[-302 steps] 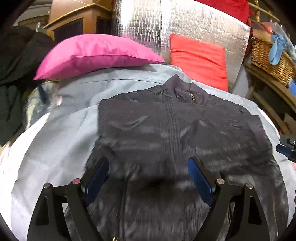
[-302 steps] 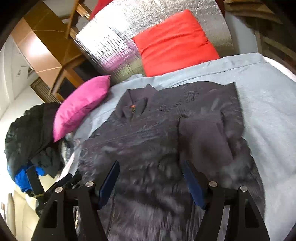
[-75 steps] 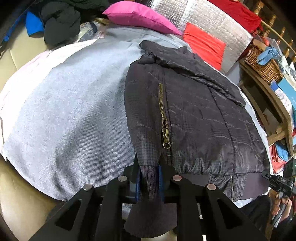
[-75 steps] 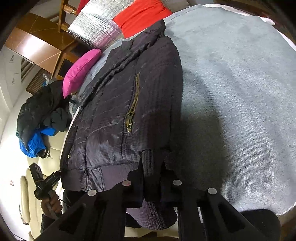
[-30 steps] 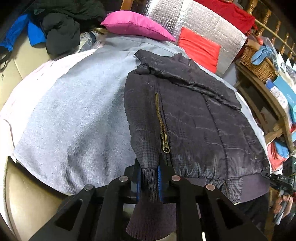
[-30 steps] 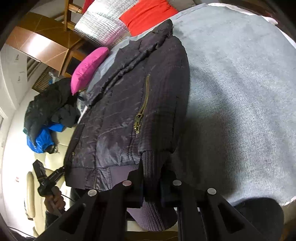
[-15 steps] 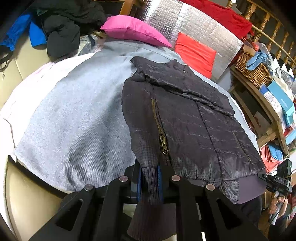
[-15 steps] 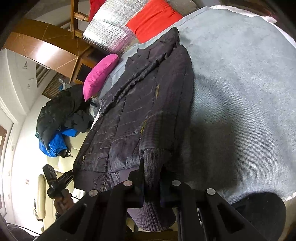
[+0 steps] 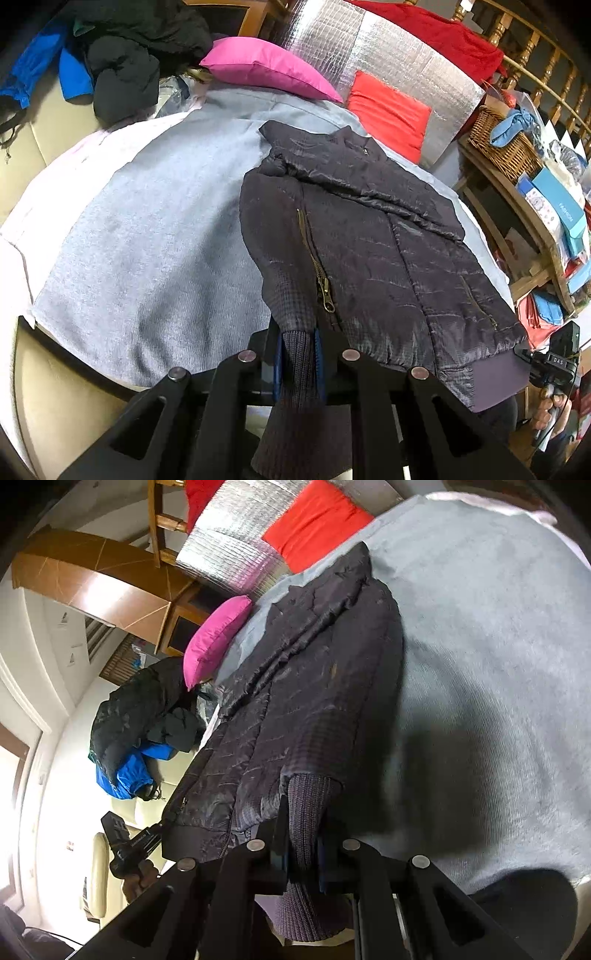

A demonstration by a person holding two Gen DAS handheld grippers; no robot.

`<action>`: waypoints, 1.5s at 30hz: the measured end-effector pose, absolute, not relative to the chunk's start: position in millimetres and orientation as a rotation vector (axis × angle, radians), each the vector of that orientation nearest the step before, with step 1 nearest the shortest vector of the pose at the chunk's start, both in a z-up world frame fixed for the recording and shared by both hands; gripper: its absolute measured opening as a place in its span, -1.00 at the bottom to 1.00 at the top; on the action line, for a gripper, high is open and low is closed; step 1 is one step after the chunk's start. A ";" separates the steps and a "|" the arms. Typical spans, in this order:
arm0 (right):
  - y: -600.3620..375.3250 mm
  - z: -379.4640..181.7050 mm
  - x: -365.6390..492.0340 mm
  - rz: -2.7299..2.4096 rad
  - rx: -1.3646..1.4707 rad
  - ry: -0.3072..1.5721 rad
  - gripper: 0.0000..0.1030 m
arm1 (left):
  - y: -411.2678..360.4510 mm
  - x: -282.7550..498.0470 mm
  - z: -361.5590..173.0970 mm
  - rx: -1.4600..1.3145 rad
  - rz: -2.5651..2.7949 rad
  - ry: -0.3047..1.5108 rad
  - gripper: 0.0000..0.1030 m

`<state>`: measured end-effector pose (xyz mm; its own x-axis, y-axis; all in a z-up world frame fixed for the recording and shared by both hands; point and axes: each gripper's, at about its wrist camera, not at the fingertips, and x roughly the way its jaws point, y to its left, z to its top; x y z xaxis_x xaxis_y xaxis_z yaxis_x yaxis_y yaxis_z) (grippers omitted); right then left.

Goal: Fold large clothes
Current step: 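Lift the held hem with both tools and carry it toward the collar, then fold the hem over the jacket body toward the collar with both tools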

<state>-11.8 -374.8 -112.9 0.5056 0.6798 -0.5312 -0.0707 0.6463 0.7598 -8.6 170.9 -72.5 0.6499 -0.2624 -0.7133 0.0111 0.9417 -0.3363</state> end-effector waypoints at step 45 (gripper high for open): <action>-389.6 -84.2 9.6 0.579 0.871 0.801 -0.79 | 193.0 11.2 -56.6 -0.477 -0.236 0.815 -0.72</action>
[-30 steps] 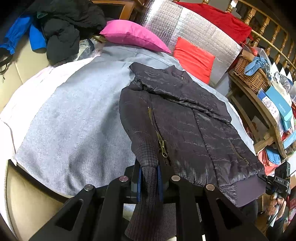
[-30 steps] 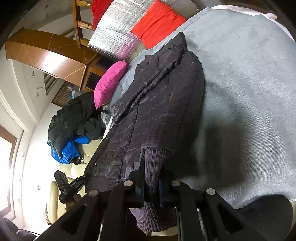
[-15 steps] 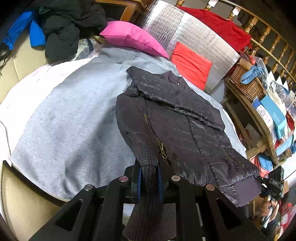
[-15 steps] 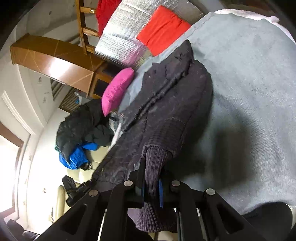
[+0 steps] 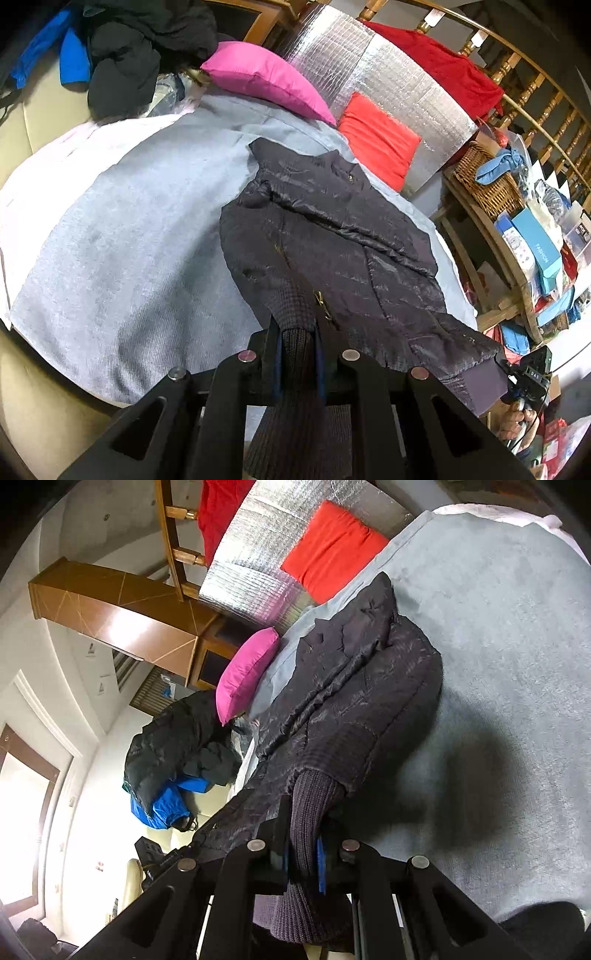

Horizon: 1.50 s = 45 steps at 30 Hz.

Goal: Fold large clothes
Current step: 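Fold the hem over the jacket body toward the collar with both tools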

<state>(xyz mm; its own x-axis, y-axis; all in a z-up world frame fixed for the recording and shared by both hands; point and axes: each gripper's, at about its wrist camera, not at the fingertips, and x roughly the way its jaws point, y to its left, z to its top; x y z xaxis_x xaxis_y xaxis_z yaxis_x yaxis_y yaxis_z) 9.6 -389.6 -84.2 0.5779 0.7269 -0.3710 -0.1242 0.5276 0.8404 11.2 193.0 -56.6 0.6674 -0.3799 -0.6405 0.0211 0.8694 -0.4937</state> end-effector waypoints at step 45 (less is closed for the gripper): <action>-386.4 -63.4 25.5 0.591 0.871 0.747 -0.80 | 195.4 30.6 -38.8 -0.528 -0.287 0.742 -0.72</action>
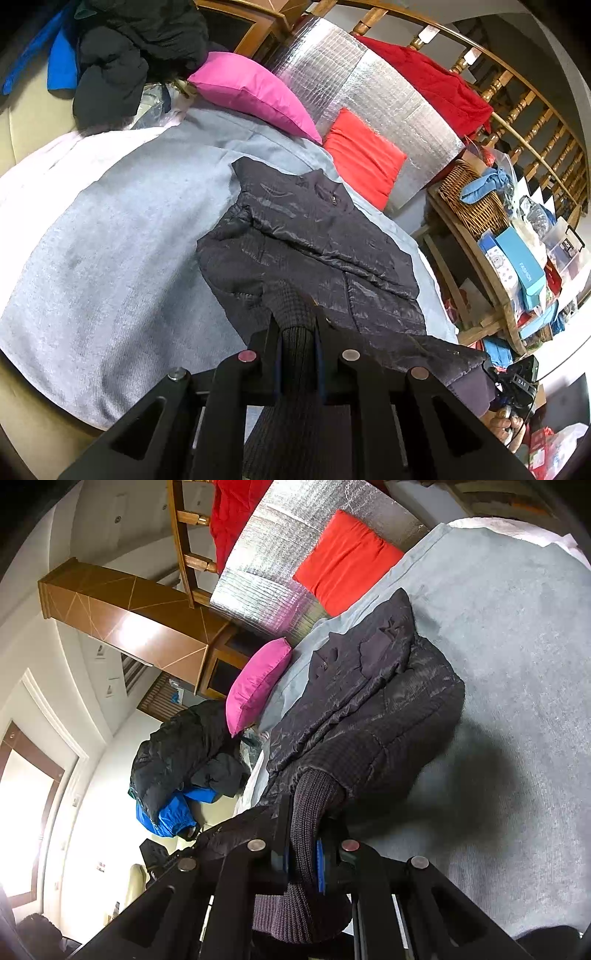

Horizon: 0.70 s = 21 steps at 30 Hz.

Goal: Fold large clothes
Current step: 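Fold the hem over the jacket body toward the collar with both tools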

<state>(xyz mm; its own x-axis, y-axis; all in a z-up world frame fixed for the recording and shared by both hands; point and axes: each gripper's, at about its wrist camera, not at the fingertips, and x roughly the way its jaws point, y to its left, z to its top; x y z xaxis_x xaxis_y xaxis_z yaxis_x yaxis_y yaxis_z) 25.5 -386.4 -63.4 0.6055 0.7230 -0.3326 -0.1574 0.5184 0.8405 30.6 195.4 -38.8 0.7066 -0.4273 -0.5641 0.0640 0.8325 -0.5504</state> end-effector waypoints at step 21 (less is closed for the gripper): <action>-392.2 -15.2 97.0 0.643 0.929 0.622 -0.80 | 183.3 111.3 26.4 -0.461 -0.320 0.632 -0.71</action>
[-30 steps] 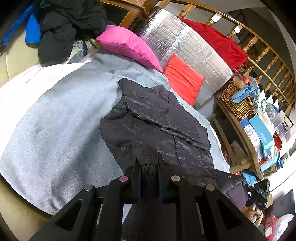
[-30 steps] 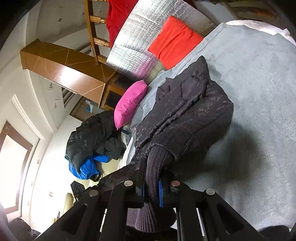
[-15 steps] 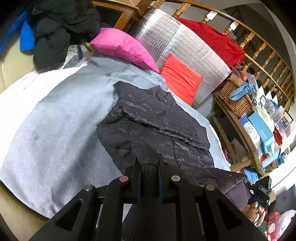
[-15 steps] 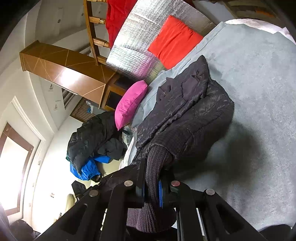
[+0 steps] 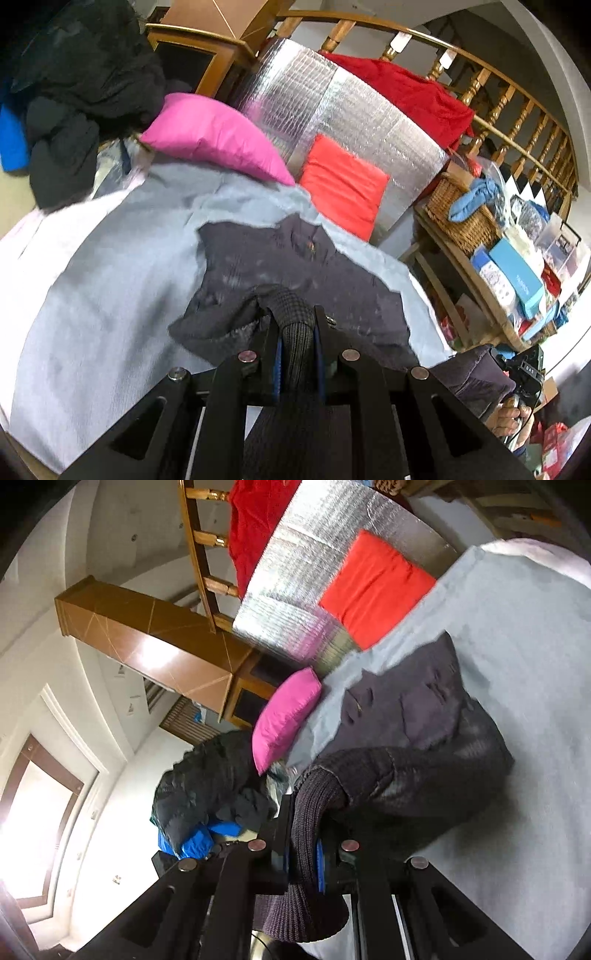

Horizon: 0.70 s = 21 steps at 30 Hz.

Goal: Fold large clothes
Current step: 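Fold the hem over the jacket body toward the collar with both tools, then lay the hem near the collar and open both tools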

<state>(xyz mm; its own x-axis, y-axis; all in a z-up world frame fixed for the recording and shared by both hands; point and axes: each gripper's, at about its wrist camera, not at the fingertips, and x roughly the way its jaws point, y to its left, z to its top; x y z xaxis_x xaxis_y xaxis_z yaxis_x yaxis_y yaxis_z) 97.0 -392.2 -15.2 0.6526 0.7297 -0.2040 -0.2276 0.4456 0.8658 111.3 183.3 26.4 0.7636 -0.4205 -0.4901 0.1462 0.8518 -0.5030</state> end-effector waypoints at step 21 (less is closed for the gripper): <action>-386.0 38.9 288.4 0.535 0.910 0.537 -0.81 | 172.0 290.1 56.0 -0.502 -0.210 0.604 -0.72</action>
